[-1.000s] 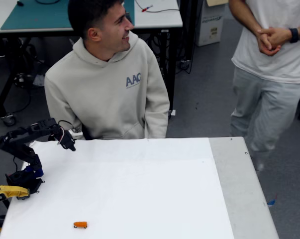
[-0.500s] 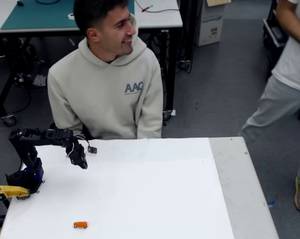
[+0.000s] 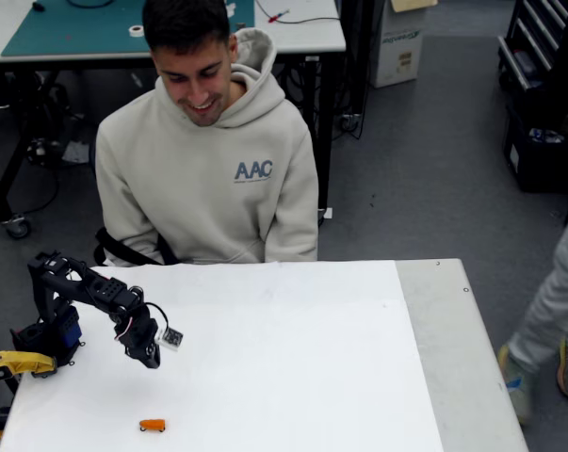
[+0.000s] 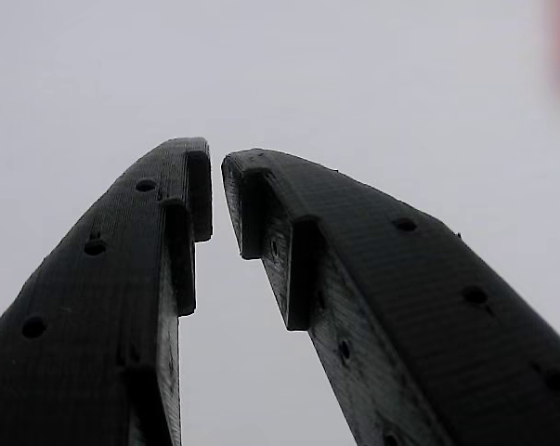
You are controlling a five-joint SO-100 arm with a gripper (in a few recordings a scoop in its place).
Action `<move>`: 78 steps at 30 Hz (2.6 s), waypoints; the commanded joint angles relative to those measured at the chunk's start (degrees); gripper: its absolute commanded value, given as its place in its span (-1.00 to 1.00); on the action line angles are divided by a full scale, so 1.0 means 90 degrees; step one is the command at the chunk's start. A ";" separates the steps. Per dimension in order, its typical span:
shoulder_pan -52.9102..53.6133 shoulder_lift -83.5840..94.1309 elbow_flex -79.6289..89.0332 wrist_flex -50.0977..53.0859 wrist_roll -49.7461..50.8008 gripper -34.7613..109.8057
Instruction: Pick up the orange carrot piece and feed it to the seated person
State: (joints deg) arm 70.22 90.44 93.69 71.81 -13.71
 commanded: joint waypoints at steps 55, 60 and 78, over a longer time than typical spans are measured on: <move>0.1582 -0.2266 -0.3223 0.0156 -0.1963 -0.21; 0.1582 -0.2324 -0.3213 0.0156 -0.1963 -0.13; 0.1602 -0.2383 -0.2197 0.0068 -0.1973 -0.13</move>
State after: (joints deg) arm 83.58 66.09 72.95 72.42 -30.67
